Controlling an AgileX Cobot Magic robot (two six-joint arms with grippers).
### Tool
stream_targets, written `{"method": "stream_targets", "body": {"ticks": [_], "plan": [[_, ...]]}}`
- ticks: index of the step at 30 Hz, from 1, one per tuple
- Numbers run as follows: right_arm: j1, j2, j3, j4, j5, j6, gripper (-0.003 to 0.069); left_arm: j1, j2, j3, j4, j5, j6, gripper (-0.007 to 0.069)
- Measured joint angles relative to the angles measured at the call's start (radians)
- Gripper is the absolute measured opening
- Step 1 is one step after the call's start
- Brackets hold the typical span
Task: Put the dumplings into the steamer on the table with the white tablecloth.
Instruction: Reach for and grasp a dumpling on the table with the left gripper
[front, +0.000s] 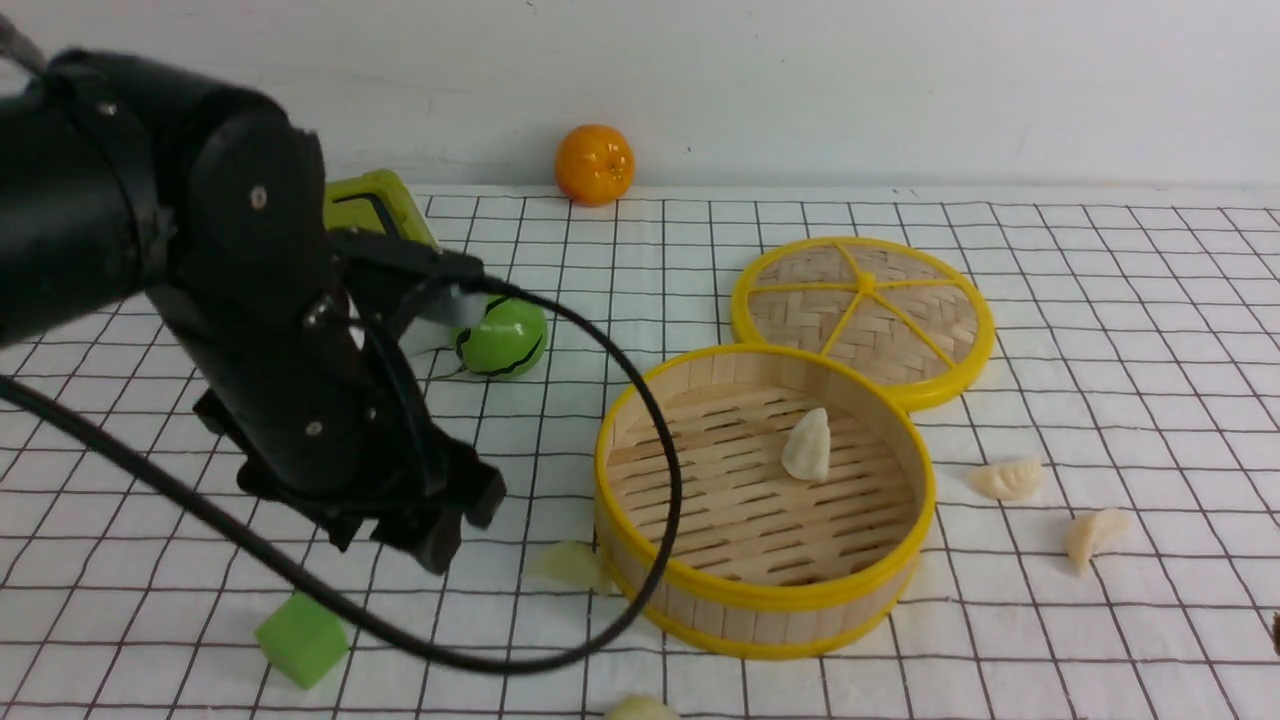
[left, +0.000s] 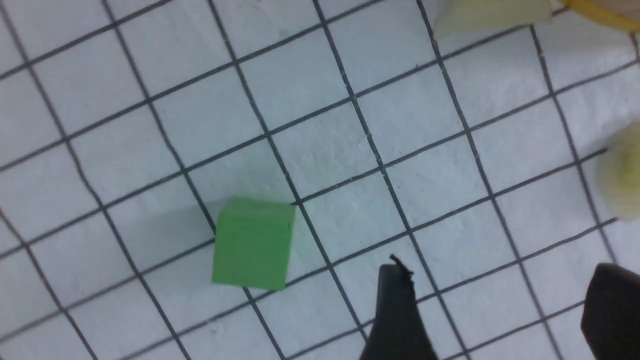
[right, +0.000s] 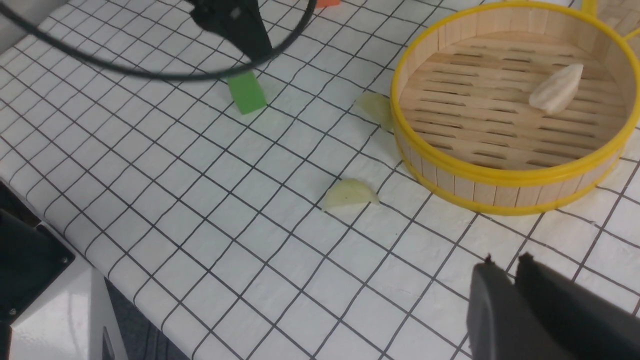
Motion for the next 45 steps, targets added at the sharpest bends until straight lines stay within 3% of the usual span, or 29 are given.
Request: {"method": "stream_targets", "body": {"ticks": [5, 15, 35, 39, 45], "plan": [[0.000, 0.000, 0.000, 0.002, -0.013, 0.000, 0.0070, 0.000, 0.035, 0.043, -0.006, -0.085, 0.189, 0.0470], [0.000, 0.000, 0.000, 0.002, -0.014, 0.000, 0.0082, 0.000, 0.163, 0.043, -0.081, -0.321, 0.448, 0.0470], [0.000, 0.000, 0.000, 0.002, -0.013, 0.000, 0.0092, 0.000, 0.364, 0.041, -0.142, -0.555, 0.628, 0.0461], [0.000, 0.000, 0.000, 0.002, -0.013, 0.000, 0.0093, 0.000, 0.371, 0.035, -0.149, -0.542, 0.630, 0.0406], [0.000, 0.000, 0.000, 0.002, -0.013, 0.000, 0.0093, -0.001, 0.372, 0.032, -0.166, -0.493, 0.628, 0.0173]]}}
